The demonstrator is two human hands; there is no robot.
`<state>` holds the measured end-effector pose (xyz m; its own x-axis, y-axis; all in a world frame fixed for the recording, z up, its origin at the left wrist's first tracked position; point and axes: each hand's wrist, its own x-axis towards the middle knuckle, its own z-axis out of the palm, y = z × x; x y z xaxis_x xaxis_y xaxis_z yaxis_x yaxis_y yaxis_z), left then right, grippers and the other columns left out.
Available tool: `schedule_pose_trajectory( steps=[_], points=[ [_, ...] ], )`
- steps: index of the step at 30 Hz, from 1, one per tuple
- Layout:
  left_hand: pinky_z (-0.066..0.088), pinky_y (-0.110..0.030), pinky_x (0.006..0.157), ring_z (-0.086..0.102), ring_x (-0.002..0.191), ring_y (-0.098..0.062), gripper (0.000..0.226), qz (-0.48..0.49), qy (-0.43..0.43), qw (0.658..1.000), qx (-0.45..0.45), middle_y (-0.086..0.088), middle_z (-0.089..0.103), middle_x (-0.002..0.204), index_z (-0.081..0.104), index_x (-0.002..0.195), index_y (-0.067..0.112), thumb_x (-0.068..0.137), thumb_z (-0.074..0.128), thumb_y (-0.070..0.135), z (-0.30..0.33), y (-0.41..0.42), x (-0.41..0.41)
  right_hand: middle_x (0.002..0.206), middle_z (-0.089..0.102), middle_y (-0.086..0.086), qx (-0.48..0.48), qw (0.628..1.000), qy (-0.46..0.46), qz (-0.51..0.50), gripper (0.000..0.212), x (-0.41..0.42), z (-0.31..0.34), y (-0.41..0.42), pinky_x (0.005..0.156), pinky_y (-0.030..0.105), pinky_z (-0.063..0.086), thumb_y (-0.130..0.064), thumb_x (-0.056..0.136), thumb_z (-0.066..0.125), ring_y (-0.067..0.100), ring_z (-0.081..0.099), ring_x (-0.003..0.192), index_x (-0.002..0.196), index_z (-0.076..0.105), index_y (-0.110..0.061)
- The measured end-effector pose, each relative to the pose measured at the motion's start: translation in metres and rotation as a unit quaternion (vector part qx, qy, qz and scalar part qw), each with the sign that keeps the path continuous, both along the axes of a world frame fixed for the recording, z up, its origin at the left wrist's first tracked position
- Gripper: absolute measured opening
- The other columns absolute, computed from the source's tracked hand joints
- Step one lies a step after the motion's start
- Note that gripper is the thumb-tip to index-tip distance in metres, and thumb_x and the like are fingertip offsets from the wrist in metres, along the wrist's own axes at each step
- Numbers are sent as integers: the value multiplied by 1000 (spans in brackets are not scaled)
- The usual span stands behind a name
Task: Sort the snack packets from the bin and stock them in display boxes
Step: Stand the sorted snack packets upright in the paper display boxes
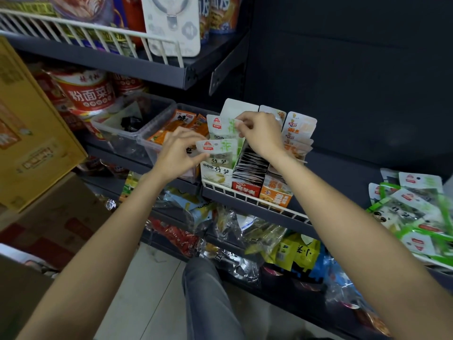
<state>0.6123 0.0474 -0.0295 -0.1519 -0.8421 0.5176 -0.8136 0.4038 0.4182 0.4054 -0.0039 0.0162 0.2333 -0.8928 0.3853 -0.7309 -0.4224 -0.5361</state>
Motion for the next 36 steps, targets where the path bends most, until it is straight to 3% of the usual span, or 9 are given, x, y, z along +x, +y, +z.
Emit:
schedule_pose_trajectory(
  steps=[7, 10, 13, 17, 21, 24, 29, 32, 36],
  points=[
    [36, -37, 81, 55, 94, -24, 9, 53, 5, 995, -89, 5, 66, 94, 65, 93, 17, 84, 65, 19, -2, 15, 1, 81, 69, -6, -5, 989, 82, 120, 25, -1, -11, 34, 74, 26, 47, -23, 98, 48, -4, 46, 53, 113, 68, -18],
    [43, -43, 83, 54, 97, -27, 20, 70, -4, 993, -96, -1, 65, 102, 64, 104, 15, 84, 62, 14, 0, 19, -4, 103, 72, -2, 22, 989, 64, 132, 27, -7, -11, 41, 87, 31, 48, -22, 98, 47, 7, 61, 83, 119, 65, -20],
    [41, -34, 88, 51, 102, -25, 30, 81, 13, 989, -122, -4, 62, 109, 61, 113, 12, 83, 55, 11, 5, 37, -23, 120, 65, -5, 27, 992, 30, 118, 29, -27, -4, 55, 96, 32, 45, -21, 98, 49, 11, 57, 110, 123, 61, -21],
    [45, -31, 81, 58, 93, -23, 27, -41, -29, 971, -235, -7, 66, 99, 63, 108, 8, 83, 55, 3, 10, 69, -67, 118, 62, -11, -12, 998, 10, 65, 29, -84, -3, 93, 90, 29, 43, -21, 96, 52, 8, 52, 108, 123, 61, -27],
    [47, -27, 79, 60, 86, -21, 25, -183, 22, 948, -259, -5, 70, 92, 66, 104, 7, 83, 57, -1, 23, 92, -140, 110, 68, -7, -59, 998, 5, -30, 25, -169, -20, 131, 89, 27, 43, -15, 94, 55, 14, 57, 105, 116, 66, -21],
    [45, -24, 82, 58, 88, -15, 22, -261, 70, 951, -148, 2, 68, 91, 68, 105, 9, 87, 56, 6, 26, 93, -204, 106, 70, -2, -13, 992, 4, -123, 23, -239, -42, 142, 85, 25, 43, -8, 91, 57, 17, 63, 99, 111, 67, -16],
    [46, -32, 91, 55, 103, -9, 49, -241, 102, 949, 174, 4, 60, 115, 45, 135, 20, 90, 62, 28, 3, 56, -317, 113, 67, 18, 139, 946, 66, -284, 30, -333, -73, 141, 87, 35, 46, -11, 91, 57, 32, 63, 103, 120, 62, -10],
    [41, -31, 96, 50, 121, -20, 69, -210, 22, 928, 306, -9, 50, 135, 30, 143, 15, 88, 63, 40, -15, 23, -371, 128, 55, 24, 182, 931, 118, -295, 35, -358, -81, 131, 95, 36, 42, -17, 93, 55, 35, 54, 114, 127, 57, -9],
    [39, -35, 100, 45, 124, -30, 83, -166, -109, 915, 351, -15, 45, 137, 29, 142, 10, 82, 64, 54, -39, 1, -419, 142, 41, 19, 179, 934, 114, -287, 41, -374, -77, 112, 108, 41, 35, -17, 95, 51, 36, 44, 127, 136, 48, -11]
  ],
)
